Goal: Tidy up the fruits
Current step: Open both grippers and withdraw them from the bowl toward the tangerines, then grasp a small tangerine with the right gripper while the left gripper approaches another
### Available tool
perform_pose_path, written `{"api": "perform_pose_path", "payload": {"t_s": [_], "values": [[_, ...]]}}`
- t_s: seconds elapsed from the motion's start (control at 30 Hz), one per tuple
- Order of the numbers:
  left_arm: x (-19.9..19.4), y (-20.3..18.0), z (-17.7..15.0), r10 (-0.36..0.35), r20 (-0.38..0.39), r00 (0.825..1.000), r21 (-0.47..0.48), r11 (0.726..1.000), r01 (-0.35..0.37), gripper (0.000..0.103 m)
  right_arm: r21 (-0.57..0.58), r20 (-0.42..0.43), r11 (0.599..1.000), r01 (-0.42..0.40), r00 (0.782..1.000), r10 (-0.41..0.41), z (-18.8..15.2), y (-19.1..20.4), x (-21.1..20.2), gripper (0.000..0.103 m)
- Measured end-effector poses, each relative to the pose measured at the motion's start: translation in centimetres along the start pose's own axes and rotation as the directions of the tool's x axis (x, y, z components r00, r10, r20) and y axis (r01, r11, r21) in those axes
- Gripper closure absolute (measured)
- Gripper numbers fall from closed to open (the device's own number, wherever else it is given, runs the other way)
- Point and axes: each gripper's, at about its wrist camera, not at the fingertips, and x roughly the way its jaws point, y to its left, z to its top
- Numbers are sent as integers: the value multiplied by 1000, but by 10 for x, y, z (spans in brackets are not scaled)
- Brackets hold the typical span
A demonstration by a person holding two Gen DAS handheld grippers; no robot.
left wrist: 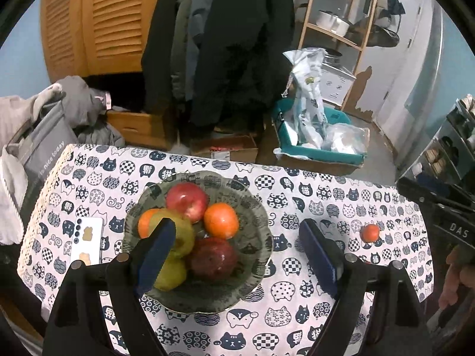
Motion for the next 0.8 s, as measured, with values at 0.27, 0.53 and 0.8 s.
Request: {"api": "perform_pose_path", "payload": {"t_s": [0.27, 0.53, 0.8], "values": [[4, -34, 2, -12, -7, 1000, 56, 998, 12, 17, 54, 1, 998, 39, 999, -39, -16, -47, -23, 29], [16, -68, 4, -25, -31, 999, 101, 994, 28, 17, 113, -14, 990, 87, 996, -86, -34, -94, -29, 29], [35, -98, 4, -37, -65, 997, 132, 990, 45, 17, 160, -48, 981, 108, 994, -102, -49, -125, -25, 29]]}}
